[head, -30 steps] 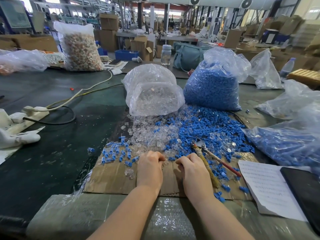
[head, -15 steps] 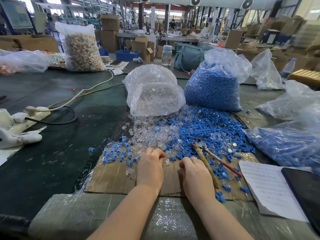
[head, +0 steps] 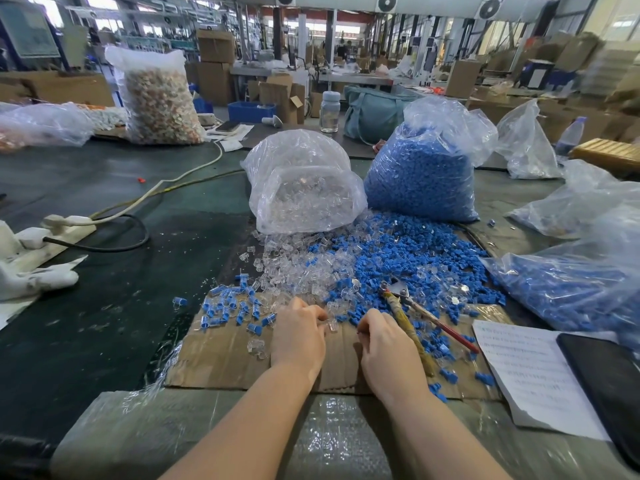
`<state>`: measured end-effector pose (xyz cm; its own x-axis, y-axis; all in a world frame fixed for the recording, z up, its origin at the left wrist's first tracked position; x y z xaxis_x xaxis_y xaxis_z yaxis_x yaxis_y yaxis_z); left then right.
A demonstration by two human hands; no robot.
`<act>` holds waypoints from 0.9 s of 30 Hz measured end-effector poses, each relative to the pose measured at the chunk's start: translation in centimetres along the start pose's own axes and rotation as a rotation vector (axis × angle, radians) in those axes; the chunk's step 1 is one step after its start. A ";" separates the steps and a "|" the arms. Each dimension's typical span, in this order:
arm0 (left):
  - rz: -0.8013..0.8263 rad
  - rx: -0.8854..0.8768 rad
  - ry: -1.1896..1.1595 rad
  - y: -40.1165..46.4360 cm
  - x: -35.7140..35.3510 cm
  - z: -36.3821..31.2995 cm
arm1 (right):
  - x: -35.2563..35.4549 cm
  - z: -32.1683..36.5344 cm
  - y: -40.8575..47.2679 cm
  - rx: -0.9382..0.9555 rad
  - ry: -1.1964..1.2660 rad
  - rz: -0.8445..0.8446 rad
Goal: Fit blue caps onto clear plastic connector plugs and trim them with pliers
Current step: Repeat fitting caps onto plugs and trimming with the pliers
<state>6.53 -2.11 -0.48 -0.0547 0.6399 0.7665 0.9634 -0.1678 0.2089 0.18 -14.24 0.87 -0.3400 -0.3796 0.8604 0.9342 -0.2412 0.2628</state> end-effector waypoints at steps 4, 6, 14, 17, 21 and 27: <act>-0.045 -0.018 -0.043 0.2 0.4 -0.5 | -0.2 0.2 -0.2 0.027 0.037 -0.055; -0.067 -0.045 -0.061 0.1 0.6 -0.8 | -0.3 0.4 -0.3 0.040 0.057 -0.083; -0.036 -0.028 -0.204 -1.0 0.7 -1.4 | -1.0 0.0 -1.0 0.005 0.150 -0.138; -0.033 0.011 -0.272 -1.1 0.8 -1.3 | -0.9 0.0 -1.1 0.014 0.160 -0.158; -0.044 0.086 -0.344 -1.2 1.3 -0.9 | -0.8 0.0 -1.3 0.015 0.176 -0.174; 0.009 0.104 -0.466 -2.5 0.7 -1.0 | -0.8 -0.2 -1.3 0.001 0.186 -0.185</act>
<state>3.86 -2.04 0.13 0.0544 0.9108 0.4093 0.9857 -0.1144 0.1234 -0.78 -13.79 -0.23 -0.5187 -0.4872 0.7026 0.8546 -0.3205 0.4086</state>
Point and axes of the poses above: each hand's wrist, its own y-axis towards the middle knuckle, its own x-axis out of the back of the hand, z = x × y, the point moved 6 cm from there along y, towards the middle knuckle
